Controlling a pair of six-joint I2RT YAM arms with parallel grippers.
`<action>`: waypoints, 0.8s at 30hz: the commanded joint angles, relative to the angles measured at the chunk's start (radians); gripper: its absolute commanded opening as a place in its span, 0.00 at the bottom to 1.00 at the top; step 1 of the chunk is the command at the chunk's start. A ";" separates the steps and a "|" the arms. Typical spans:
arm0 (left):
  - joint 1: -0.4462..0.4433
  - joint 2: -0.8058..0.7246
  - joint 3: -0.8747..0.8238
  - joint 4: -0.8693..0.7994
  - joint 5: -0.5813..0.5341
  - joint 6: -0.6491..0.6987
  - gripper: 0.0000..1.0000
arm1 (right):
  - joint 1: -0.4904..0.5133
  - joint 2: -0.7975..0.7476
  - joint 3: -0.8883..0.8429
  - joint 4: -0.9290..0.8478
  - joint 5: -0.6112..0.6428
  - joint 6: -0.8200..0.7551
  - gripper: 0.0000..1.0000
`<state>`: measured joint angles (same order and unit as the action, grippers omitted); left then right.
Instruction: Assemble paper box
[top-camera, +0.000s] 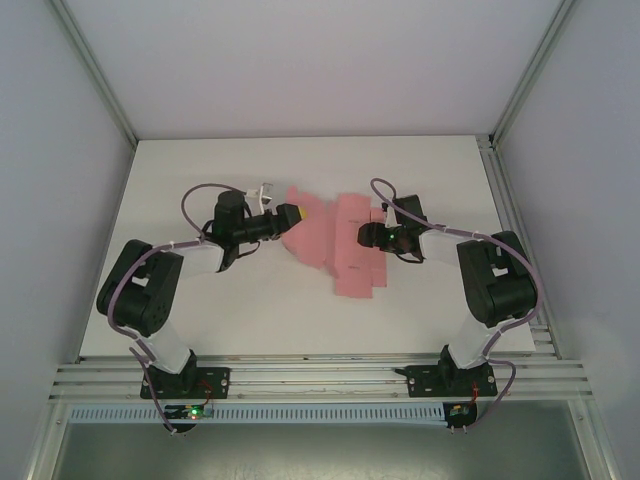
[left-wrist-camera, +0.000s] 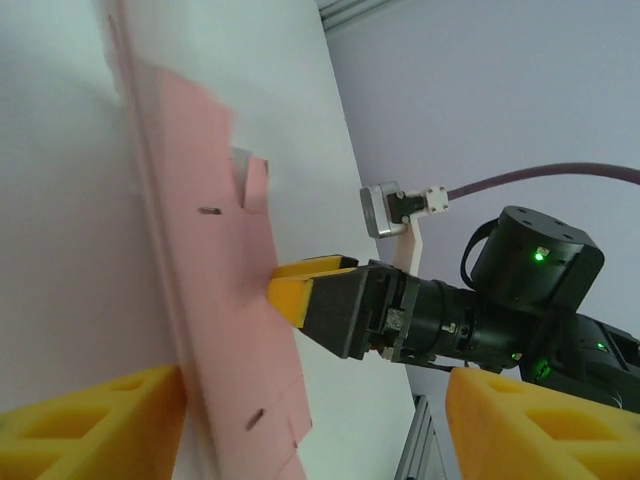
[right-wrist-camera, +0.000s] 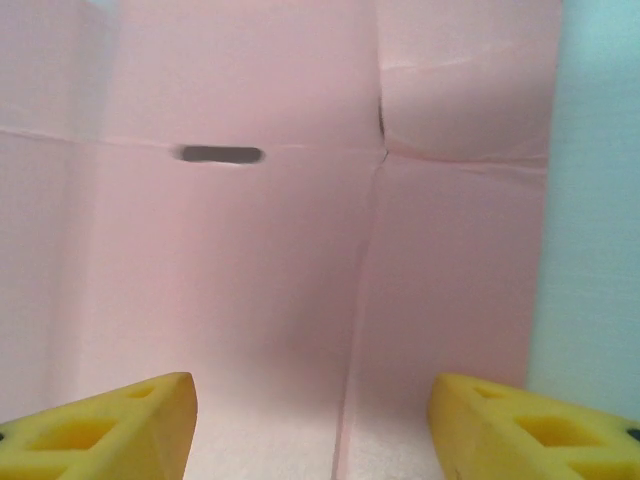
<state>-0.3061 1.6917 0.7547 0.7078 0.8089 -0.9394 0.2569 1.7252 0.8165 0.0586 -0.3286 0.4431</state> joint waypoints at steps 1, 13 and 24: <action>-0.044 0.025 0.024 0.189 0.024 -0.052 0.69 | -0.008 0.029 -0.065 -0.092 -0.034 0.013 0.68; -0.166 -0.065 0.173 -0.480 -0.279 0.314 0.66 | -0.018 0.019 -0.074 -0.062 -0.057 0.019 0.69; -0.167 -0.017 0.206 -0.459 -0.273 0.296 0.49 | -0.018 0.027 -0.056 -0.093 -0.044 0.017 0.69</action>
<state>-0.4686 1.7016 0.9295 0.3157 0.5583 -0.6971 0.2390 1.7153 0.7898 0.0978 -0.3767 0.4435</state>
